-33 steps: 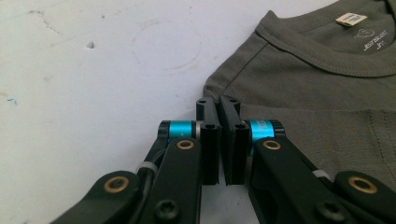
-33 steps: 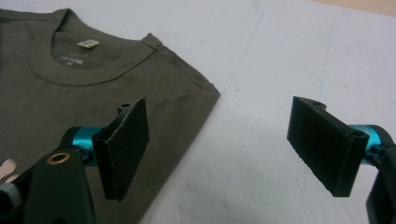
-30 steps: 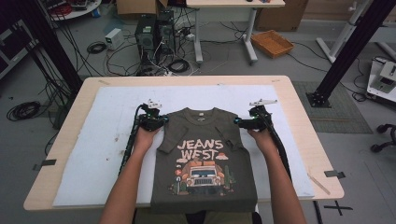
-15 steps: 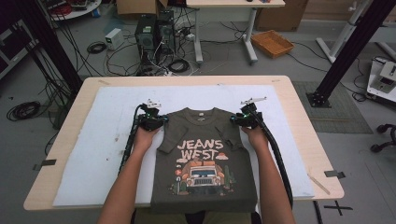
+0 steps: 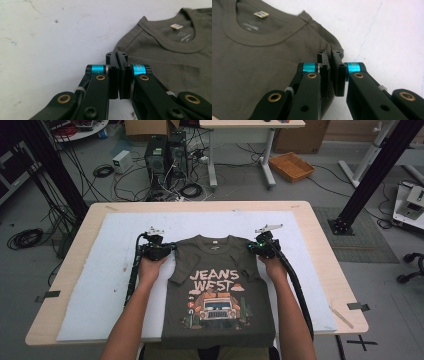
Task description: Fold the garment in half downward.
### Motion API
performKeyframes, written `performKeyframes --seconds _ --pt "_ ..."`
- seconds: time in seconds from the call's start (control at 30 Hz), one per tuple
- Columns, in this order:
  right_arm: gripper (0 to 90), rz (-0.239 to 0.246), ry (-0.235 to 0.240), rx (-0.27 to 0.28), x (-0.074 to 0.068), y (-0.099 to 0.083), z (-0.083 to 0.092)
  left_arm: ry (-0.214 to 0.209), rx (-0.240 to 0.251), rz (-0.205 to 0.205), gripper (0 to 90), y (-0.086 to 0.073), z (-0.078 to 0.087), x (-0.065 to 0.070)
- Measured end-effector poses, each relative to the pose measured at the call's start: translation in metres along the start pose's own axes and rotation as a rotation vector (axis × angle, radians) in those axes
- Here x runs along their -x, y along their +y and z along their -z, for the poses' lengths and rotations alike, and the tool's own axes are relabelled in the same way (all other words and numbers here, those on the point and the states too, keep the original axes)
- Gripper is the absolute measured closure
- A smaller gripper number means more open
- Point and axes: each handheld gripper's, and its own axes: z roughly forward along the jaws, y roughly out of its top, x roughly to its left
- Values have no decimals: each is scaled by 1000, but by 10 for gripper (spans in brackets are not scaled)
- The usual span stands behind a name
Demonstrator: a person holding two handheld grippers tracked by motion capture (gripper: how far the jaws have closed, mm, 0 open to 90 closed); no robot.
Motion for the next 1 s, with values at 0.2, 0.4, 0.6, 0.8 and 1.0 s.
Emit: performKeyframes --seconds 0.2,0.4,0.6,0.8,1.0 --pt "866 25 21 56 -7 2 17 -39 61 -12 880 -1 23 5" --pt "866 61 35 98 -16 -6 35 -74 102 -33 880 -7 42 11" --pt "866 104 67 149 -30 -21 60 -133 128 -93 880 -20 71 21" --pt "866 134 101 172 -40 -41 79 -194 116 -163 880 -36 95 36" --pt "866 159 145 171 -48 -67 96 -248 100 -217 880 -55 114 52"
